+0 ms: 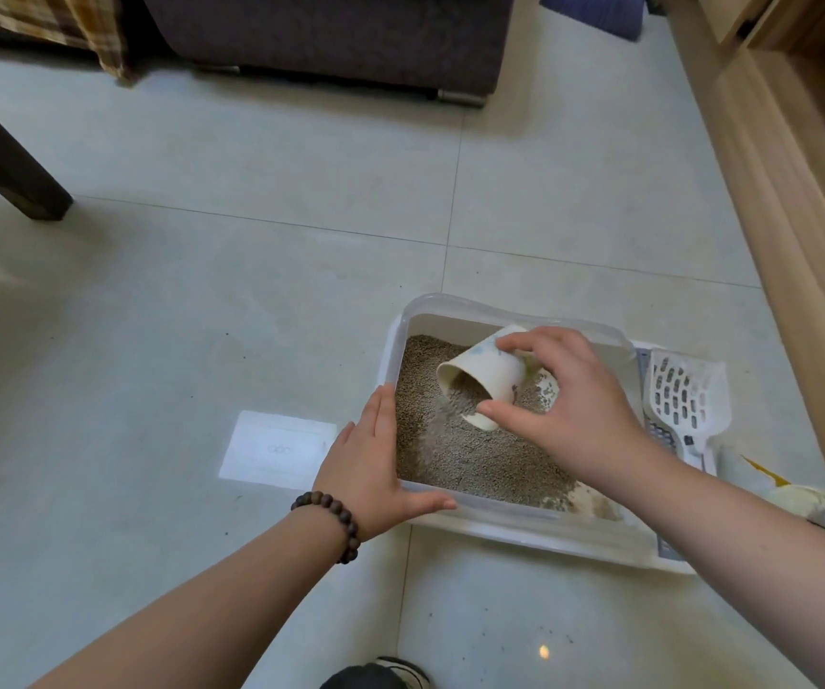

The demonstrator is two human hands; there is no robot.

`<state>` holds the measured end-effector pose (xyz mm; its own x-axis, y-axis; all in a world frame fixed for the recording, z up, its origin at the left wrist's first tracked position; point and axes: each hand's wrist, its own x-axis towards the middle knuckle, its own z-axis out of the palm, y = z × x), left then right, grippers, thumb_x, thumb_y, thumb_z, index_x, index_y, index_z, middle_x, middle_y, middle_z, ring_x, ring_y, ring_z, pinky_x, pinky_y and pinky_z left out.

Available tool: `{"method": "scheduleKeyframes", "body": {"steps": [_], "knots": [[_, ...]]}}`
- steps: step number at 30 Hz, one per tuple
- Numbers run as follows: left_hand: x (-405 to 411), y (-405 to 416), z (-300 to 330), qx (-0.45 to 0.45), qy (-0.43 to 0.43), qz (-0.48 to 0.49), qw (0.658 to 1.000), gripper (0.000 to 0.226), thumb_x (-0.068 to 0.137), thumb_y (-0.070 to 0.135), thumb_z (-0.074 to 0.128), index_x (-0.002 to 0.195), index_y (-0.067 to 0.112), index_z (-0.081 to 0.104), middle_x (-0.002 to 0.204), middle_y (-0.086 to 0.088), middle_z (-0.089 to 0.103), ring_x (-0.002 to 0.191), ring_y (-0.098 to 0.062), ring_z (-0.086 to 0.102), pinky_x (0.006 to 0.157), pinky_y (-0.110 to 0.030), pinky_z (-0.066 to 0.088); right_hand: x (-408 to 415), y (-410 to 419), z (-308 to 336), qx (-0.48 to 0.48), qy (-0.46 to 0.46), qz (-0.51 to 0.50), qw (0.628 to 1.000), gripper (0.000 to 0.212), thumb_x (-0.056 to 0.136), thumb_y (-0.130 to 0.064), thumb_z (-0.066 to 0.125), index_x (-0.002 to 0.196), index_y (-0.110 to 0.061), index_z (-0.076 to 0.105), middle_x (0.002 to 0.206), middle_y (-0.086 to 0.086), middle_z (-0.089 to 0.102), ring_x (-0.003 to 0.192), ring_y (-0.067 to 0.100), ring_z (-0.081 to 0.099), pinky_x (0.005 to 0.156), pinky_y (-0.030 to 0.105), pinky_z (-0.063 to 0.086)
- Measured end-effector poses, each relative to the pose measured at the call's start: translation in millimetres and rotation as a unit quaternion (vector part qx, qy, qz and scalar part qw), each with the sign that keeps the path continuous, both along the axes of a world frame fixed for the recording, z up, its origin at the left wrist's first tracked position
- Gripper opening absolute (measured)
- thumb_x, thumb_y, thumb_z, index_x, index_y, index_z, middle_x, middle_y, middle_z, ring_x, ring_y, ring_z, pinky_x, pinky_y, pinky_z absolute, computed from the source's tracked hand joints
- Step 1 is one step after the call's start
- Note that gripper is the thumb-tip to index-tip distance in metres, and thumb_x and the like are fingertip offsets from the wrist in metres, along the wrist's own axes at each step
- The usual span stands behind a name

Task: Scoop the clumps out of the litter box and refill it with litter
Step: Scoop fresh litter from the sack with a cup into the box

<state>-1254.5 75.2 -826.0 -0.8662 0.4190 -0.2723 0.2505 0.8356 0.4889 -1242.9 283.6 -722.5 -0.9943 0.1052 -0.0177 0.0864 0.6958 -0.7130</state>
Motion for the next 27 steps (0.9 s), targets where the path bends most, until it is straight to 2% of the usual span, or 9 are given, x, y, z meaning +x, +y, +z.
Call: {"method": "scheduleKeyframes", "body": {"steps": [4,8,11,15,19,22,24,26,27], "knots": [[0,0,-1,-0.003,-0.002,0.001,1.000,0.143,0.051,0.083,0.062,0.149,0.012,-0.015,0.160,0.000,-0.007,0.147,-0.012,0.003,0.119,-0.037,0.017,-7,2,1,0.013,0.012,-0.018,1.000,0.054,0.065,-0.031,0.083,0.115,-0.030,0.059,0.115,-0.009,0.042,0.101,0.004,0.046,0.081,-0.008,0.021],[0,0,-1,0.002,-0.005,0.003,1.000,0.143,0.051,0.083,0.063,0.149,0.013,-0.014,0.160,0.001,-0.007,0.147,-0.012,0.003,0.118,-0.038,0.018,-8,-1,1,0.024,0.007,0.007,1.000,0.056,0.065,-0.032,0.084,0.116,-0.030,0.060,0.117,-0.008,0.042,0.101,0.001,0.043,0.081,-0.009,0.019],[0,1,-1,0.005,-0.004,0.006,1.000,0.143,0.052,0.082,0.064,0.149,0.014,-0.014,0.160,0.001,-0.006,0.147,-0.011,0.001,0.119,-0.038,0.017,-15,1,2,0.017,0.029,-0.029,0.999,0.055,0.066,-0.030,0.083,0.115,-0.030,0.059,0.117,-0.008,0.041,0.101,0.002,0.044,0.079,-0.009,0.020],[1,0,0,0.003,-0.003,0.005,1.000,0.143,0.052,0.081,0.065,0.149,0.014,-0.015,0.160,0.002,-0.007,0.147,-0.009,0.000,0.119,-0.038,0.017,-18,-6,0,0.018,0.022,0.007,1.000,0.056,0.065,-0.031,0.084,0.115,-0.029,0.060,0.116,-0.008,0.042,0.100,0.002,0.045,0.081,-0.008,0.021],[0,1,-1,0.003,-0.005,0.005,1.000,0.143,0.052,0.082,0.064,0.149,0.015,-0.016,0.160,0.002,-0.006,0.147,-0.011,0.002,0.119,-0.038,0.017,-35,2,1,0.016,0.049,-0.054,0.997,0.056,0.067,-0.031,0.082,0.118,-0.028,0.058,0.116,-0.006,0.041,0.100,0.002,0.042,0.077,-0.012,0.018],[0,0,-2,0.005,-0.004,0.005,1.000,0.143,0.052,0.083,0.063,0.149,0.015,-0.017,0.160,0.002,-0.007,0.147,-0.011,0.002,0.119,-0.038,0.018,-43,1,-3,0.011,0.038,-0.038,0.998,0.057,0.068,-0.030,0.082,0.119,-0.026,0.058,0.117,-0.005,0.041,0.102,0.003,0.042,0.077,-0.012,0.017],[0,0,-2,0.007,-0.004,0.005,1.000,0.143,0.051,0.083,0.064,0.149,0.015,-0.016,0.160,0.003,-0.007,0.147,-0.010,0.002,0.119,-0.038,0.018,-48,1,-4,0.005,0.034,-0.034,0.999,0.057,0.069,-0.031,0.081,0.120,-0.026,0.058,0.119,-0.004,0.042,0.104,0.003,0.042,0.077,-0.010,0.019],[0,0,-2,0.008,-0.005,0.004,1.000,0.143,0.051,0.083,0.064,0.149,0.015,-0.016,0.160,0.003,-0.006,0.147,-0.010,0.002,0.119,-0.038,0.018,-59,6,-2,0.002,0.048,-0.073,0.996,0.058,0.070,-0.034,0.081,0.122,-0.027,0.057,0.123,-0.001,0.043,0.104,0.004,0.042,0.078,-0.001,0.026],[0,0,-2,0.007,-0.005,0.003,1.000,0.143,0.051,0.083,0.063,0.149,0.015,-0.016,0.160,0.002,-0.006,0.147,-0.011,0.002,0.118,-0.038,0.018,-65,7,-2,0.001,0.055,-0.094,0.994,0.058,0.070,-0.034,0.080,0.122,-0.026,0.056,0.124,0.001,0.043,0.103,0.005,0.042,0.076,-0.001,0.026]]}}
